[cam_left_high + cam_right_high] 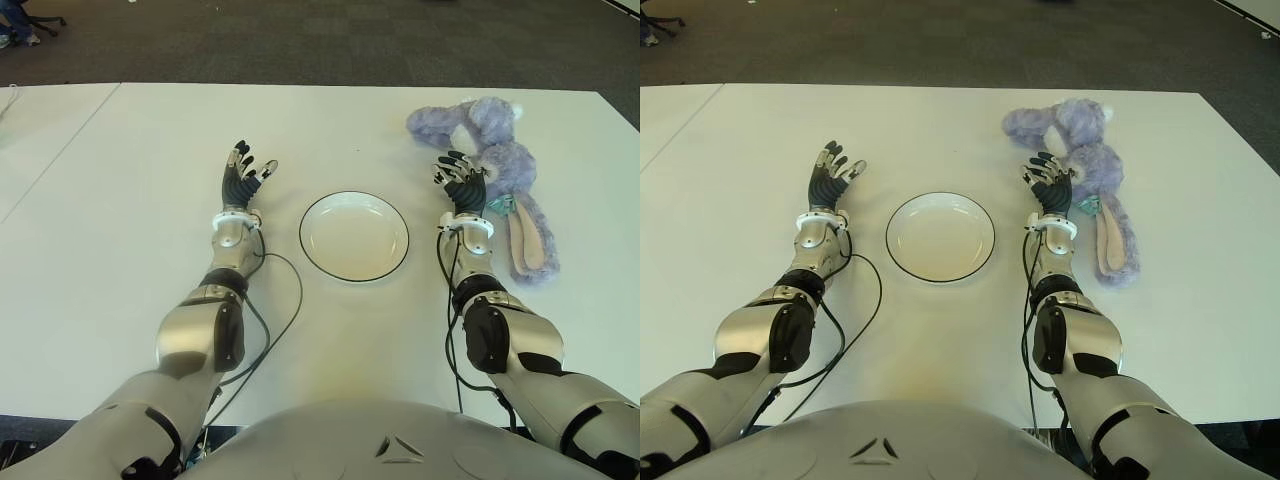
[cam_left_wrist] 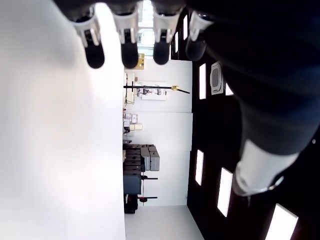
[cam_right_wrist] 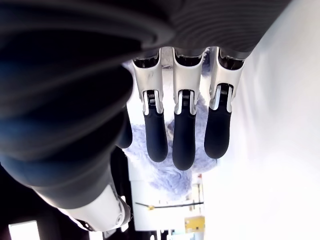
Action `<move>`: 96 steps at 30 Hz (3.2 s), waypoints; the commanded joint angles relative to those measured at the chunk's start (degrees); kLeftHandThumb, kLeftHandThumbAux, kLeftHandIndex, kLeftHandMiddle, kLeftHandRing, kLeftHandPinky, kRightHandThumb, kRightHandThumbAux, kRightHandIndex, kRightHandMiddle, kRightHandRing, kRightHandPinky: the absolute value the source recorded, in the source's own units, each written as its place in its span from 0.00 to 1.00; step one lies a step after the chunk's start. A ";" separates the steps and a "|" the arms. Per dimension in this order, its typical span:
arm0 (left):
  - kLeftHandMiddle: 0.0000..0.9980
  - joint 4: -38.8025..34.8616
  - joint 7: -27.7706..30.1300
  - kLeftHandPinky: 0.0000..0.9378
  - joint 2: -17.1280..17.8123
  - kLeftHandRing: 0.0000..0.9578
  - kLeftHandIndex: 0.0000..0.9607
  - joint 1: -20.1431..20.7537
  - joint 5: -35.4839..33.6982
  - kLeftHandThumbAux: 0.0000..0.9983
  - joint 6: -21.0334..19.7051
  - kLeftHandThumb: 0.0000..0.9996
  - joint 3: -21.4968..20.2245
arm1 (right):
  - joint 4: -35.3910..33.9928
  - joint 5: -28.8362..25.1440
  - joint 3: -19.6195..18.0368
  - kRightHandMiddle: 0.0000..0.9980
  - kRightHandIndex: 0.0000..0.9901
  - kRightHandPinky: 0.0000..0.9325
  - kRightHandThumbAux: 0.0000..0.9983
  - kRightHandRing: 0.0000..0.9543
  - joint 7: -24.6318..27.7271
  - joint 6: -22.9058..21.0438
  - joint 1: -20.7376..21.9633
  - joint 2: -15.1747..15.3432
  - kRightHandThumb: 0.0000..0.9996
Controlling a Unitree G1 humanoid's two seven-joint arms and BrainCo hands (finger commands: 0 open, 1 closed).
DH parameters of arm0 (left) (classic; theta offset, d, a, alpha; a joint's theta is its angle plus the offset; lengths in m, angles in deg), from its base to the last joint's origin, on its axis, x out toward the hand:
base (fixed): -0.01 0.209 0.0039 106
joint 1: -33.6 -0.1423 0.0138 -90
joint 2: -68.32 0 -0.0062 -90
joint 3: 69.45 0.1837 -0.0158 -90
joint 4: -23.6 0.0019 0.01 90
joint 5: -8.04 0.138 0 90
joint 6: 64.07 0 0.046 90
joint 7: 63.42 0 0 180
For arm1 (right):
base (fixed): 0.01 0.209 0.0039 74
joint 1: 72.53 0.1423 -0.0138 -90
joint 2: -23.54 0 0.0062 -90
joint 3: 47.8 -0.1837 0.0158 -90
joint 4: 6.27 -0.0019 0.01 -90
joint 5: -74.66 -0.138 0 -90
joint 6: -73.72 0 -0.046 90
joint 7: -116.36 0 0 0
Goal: Put the doll into the plate.
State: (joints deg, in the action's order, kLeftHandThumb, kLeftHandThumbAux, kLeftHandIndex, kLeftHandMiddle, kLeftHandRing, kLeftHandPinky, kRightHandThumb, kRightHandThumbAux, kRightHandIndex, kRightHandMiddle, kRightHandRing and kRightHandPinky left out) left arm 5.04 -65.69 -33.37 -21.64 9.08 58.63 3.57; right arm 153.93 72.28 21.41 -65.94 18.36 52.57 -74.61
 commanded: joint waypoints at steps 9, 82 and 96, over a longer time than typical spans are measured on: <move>0.10 6.34 0.08 0.14 -2.38 0.11 0.05 -10.64 -0.33 0.72 -7.79 0.06 -0.23 | 7.16 -0.15 -0.07 0.32 0.27 0.41 0.85 0.38 -0.63 -5.74 -10.95 -4.81 0.35; 0.10 6.41 -0.69 0.15 -2.08 0.12 0.05 -10.26 -0.27 0.70 -8.82 0.03 0.01 | -20.71 2.02 12.03 0.16 0.11 0.16 0.63 0.14 -1.65 25.79 -10.20 -8.53 0.36; 0.11 6.38 -0.84 0.15 -2.05 0.13 0.05 -10.13 0.52 0.69 -8.54 0.03 0.61 | -23.74 -3.89 11.45 0.15 0.12 0.16 0.56 0.14 2.60 22.45 -4.40 -7.45 0.40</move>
State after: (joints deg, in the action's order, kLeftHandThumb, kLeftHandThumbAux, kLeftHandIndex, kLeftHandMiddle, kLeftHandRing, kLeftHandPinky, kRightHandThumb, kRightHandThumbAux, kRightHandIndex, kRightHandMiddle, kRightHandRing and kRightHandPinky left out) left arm 4.99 -65.70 -32.95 -21.38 9.19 58.12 3.69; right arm 131.01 71.11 33.07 -65.28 42.99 46.17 -81.91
